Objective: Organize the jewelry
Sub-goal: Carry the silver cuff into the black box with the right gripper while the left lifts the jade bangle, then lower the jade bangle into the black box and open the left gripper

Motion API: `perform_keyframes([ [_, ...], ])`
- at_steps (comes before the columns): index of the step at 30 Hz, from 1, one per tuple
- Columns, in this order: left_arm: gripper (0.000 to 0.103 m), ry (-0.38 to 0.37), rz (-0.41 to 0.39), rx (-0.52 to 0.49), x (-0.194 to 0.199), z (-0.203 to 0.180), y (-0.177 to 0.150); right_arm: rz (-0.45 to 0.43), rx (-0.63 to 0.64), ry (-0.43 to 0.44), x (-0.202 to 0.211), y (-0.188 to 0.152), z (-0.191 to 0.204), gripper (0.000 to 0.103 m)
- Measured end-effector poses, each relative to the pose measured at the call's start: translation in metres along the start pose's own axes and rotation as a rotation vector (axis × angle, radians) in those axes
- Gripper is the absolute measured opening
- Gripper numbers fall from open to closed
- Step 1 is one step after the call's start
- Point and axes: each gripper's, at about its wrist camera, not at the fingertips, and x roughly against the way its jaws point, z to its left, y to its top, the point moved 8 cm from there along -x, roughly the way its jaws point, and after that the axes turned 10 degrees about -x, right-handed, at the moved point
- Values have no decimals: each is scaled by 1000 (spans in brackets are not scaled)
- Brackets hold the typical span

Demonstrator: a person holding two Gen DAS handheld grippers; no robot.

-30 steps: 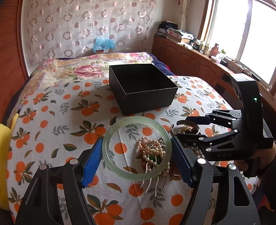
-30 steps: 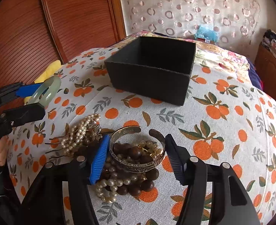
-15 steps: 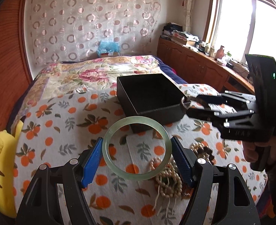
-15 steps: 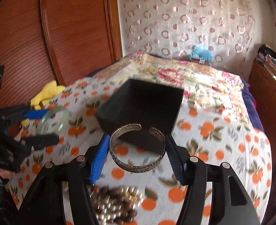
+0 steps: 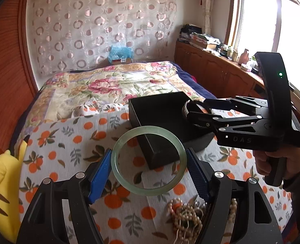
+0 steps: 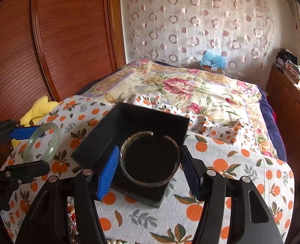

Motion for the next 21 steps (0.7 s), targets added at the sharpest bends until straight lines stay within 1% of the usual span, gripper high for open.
perform_keyframes([
  [1,69,2,0,-2,-2,-1,2,-2,-5,6,0,1,-1,70],
  [6,69,10,-2,-14,-10,-7,13,-23,-19,8,13,1,-10,70],
  [14,69,34,16,-43,-35,-18,33,-33,-60,-17,39,-22,-36,71],
  [21,69,64,46,-54,-59,-17,45,-28,-98,-20,55,-44,-56,71],
])
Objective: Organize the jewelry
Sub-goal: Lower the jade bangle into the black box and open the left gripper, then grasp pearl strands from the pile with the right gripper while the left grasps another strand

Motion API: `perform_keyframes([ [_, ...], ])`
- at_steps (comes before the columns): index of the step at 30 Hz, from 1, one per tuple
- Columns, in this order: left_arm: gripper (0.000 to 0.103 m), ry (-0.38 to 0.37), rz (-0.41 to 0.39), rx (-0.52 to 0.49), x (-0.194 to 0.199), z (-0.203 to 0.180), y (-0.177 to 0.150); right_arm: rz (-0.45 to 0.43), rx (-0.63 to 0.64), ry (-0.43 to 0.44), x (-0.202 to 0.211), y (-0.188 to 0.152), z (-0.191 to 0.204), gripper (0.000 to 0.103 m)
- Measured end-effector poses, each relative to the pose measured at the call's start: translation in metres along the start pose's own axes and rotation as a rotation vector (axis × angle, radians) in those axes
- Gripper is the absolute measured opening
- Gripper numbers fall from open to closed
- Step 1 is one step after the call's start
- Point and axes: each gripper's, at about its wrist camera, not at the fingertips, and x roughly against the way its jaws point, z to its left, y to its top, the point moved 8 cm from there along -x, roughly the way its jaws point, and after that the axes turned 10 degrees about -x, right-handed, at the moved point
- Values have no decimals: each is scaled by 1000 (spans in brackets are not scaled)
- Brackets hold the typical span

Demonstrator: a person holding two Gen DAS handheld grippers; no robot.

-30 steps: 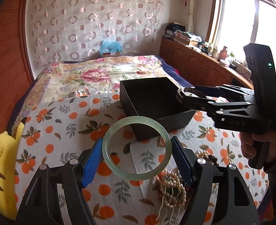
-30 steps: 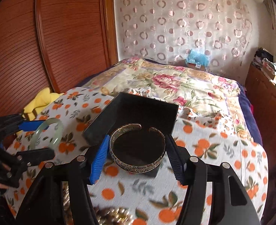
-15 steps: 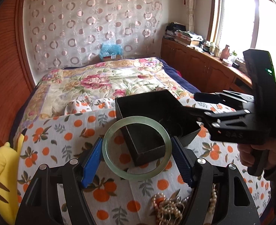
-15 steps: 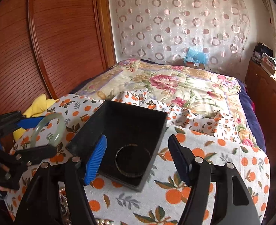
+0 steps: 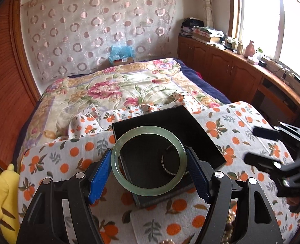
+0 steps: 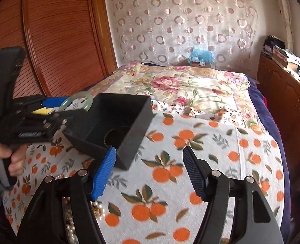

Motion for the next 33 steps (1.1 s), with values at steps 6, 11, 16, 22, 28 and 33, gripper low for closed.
perform_keyframes([
  [6,69,27,29,-16,-18,-1,8,1,-18,0,13,-14,-11,71],
  [11,69,36,56,-16,-31,-4,5,0,-24,13,22,-20,-10,71],
  [16,75,37,59,-32,-32,-9,5,-8,0,12,34,-26,-4,71],
  [22,79,25,35,-28,-18,-13,4,-18,24,20,43,-35,8,71],
  [28,79,-14,-30,-32,26,-22,-12,-4,37,29,49,-60,24,71],
  [33,79,-43,-56,-41,62,-31,-48,19,18,56,56,-89,44,64],
])
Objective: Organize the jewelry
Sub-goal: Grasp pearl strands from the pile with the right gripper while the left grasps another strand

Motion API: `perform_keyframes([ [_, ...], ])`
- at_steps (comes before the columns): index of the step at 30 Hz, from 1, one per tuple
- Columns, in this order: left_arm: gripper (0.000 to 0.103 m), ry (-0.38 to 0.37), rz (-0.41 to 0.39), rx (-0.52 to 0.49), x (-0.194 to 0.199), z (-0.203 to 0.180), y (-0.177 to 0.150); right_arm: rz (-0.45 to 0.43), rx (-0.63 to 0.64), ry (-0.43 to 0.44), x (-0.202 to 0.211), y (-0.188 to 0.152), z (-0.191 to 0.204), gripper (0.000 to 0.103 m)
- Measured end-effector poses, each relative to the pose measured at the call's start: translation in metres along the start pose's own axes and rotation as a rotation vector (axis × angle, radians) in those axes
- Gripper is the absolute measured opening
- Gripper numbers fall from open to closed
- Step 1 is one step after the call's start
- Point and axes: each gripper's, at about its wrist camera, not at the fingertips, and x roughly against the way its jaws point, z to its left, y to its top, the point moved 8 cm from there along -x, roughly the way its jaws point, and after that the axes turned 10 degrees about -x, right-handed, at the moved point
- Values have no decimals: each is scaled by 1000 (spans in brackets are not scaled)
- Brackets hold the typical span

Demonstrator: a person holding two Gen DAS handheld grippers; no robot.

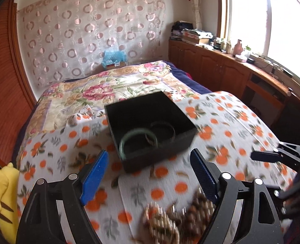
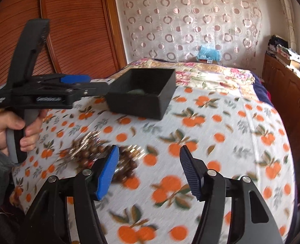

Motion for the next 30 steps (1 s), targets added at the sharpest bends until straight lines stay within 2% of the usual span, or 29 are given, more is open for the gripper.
perform_keyframes([
  [12,79,-15,-23,58,54,4,-67,87,56,13,-7,-39,40,43],
  [15,79,-11,-31,77,62,7,-77,115,61,2,-15,-45,44,34],
  [17,79,-3,-33,83,66,9,-83,143,61,4,-22,-48,47,24],
  [22,79,-15,-32,108,70,13,-96,166,40,-37,-31,-46,45,24],
  [30,79,-26,-32,110,69,10,-99,165,45,-120,-38,-40,38,24],
])
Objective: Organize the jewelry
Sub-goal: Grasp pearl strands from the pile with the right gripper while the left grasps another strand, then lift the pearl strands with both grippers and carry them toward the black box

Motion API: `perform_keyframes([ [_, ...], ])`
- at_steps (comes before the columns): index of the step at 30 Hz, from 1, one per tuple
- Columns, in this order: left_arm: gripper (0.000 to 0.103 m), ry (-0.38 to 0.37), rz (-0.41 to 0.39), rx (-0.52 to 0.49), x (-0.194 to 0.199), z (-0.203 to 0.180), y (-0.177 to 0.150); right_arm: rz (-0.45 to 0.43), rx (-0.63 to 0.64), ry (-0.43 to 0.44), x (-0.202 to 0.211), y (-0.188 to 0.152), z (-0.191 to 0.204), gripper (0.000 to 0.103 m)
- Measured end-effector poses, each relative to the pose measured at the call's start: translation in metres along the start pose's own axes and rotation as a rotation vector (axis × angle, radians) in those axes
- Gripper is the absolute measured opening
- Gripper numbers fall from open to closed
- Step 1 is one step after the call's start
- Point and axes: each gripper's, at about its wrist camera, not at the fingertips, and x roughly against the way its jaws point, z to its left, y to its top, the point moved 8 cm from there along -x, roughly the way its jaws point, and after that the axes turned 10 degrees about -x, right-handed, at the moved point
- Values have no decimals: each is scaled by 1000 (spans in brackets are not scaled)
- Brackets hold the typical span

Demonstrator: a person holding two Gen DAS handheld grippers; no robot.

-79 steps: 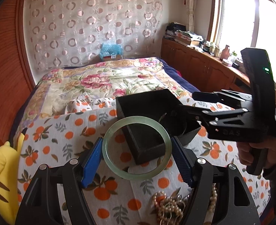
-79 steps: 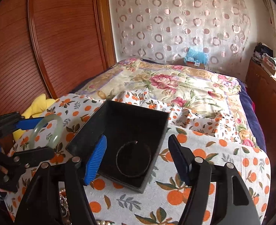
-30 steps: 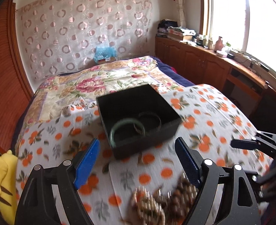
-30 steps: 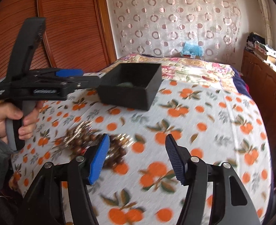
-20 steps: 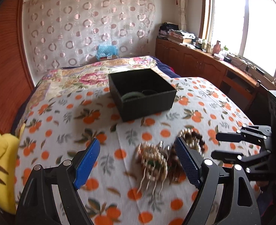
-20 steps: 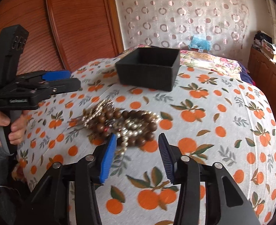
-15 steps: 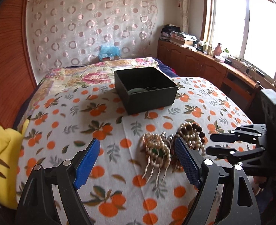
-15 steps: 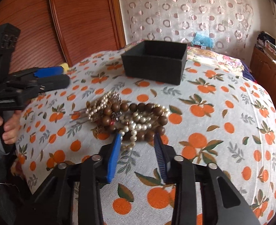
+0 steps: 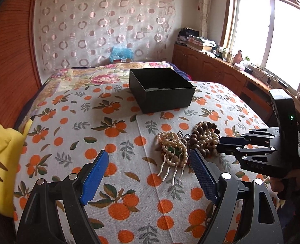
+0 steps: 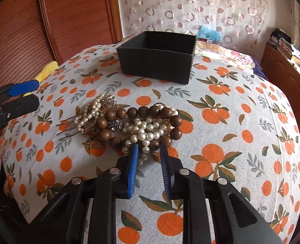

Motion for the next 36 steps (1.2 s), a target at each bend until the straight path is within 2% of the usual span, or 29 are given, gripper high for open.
perform_keyframes([
  [1,79,-1,0,-3,0,-2,-1,0,5,-2,0,0,0,23],
  [3,79,-4,4,-11,-2,-6,-1,4,23,-10,-1,-1,1,11],
  [4,79,-7,6,-12,-3,-7,-1,2,31,-12,-2,-1,0,9],
  [7,79,-16,15,-11,-8,-11,-2,-5,29,4,2,-3,-2,8],
  [12,78,-50,36,-15,-19,-21,-3,-72,18,30,25,5,-5,8],
  [14,63,-77,51,-5,-25,-24,-3,-102,19,34,37,11,-5,8],
  [17,58,-117,67,-15,-35,-33,0,-139,14,36,51,18,-8,8],
  [23,31,-157,107,-28,-57,-49,7,-196,1,44,74,29,-15,9],
  [33,30,-120,138,-1,-79,-39,13,-216,2,47,84,30,-18,9],
  [36,15,-101,142,-7,-81,-36,14,-225,7,51,89,31,-16,9],
])
